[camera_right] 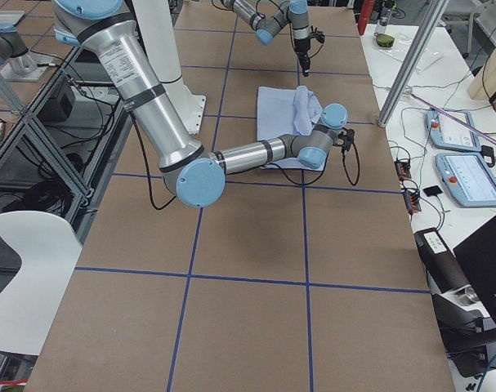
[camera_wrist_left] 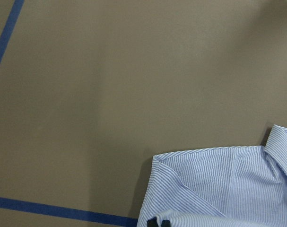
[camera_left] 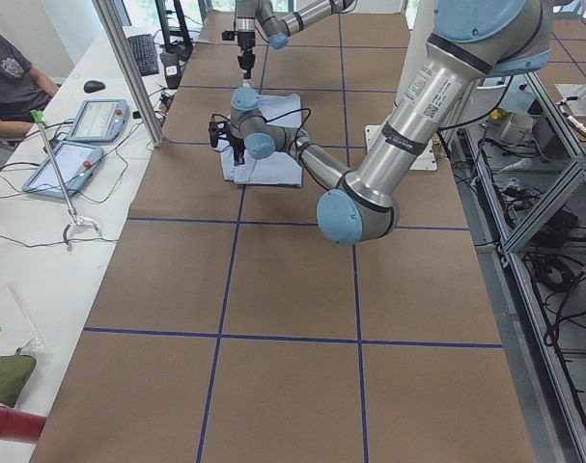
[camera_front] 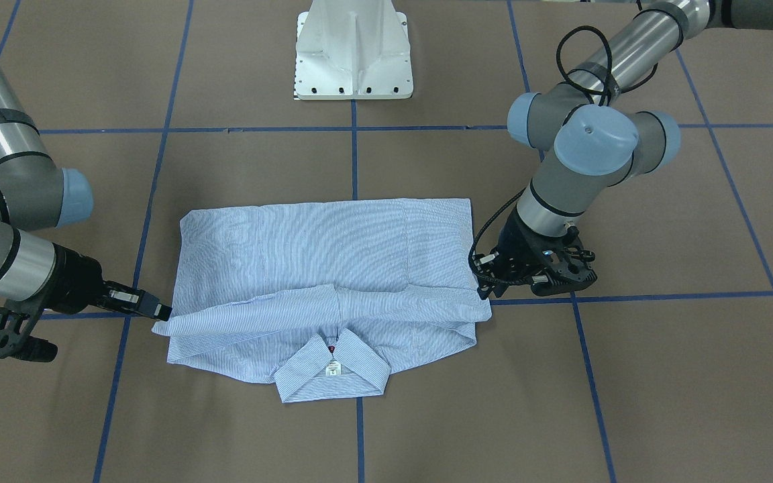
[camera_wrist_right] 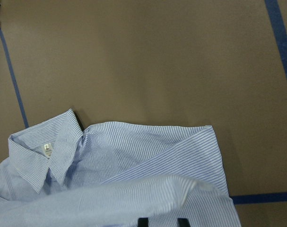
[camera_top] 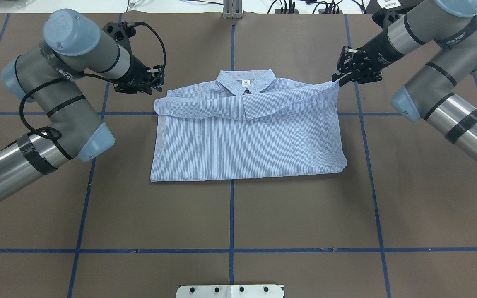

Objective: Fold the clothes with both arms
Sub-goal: 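Lay the hem down near the collar and open both grippers, then lower the right gripper to the folded shirt's side edge and grasp it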

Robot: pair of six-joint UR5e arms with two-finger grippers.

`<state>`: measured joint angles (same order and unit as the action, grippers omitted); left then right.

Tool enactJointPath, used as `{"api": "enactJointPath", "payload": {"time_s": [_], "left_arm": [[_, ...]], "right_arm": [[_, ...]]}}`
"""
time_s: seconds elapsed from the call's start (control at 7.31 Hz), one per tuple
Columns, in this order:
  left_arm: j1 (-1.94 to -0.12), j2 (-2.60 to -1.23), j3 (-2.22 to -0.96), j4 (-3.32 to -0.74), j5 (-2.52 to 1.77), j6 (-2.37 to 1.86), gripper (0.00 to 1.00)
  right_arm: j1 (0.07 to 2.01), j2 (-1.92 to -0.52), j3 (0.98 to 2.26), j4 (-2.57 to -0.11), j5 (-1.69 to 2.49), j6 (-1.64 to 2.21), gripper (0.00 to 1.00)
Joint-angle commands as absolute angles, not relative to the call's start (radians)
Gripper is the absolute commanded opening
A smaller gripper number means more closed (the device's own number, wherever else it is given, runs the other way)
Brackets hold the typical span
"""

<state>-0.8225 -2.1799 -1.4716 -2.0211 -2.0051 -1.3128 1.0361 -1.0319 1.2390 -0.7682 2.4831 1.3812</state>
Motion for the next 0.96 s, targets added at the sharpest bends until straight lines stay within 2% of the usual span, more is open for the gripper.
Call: {"api": "enactJointPath", "payload": {"time_s": [0.0, 0.41, 0.82], "left_arm": [[-0.830, -2.177, -1.476, -2.019, -2.005, -1.313, 0.99], [-0.836, -2.169, -1.526, -2.013, -2.006, -1.315, 0.99], [-0.835, -2.169, -1.560, -1.976, -2.005, -1.316, 0.99]], "right_arm": [[1.046, -1.061, 1.246, -0.759, 2.491, 1.379, 1.00], [1.005, -1.179, 1.384, -0.758, 2.481, 1.397, 1.00], [0.857, -1.297, 1.524, -0.759, 2.406, 1.394, 1.00]]}}
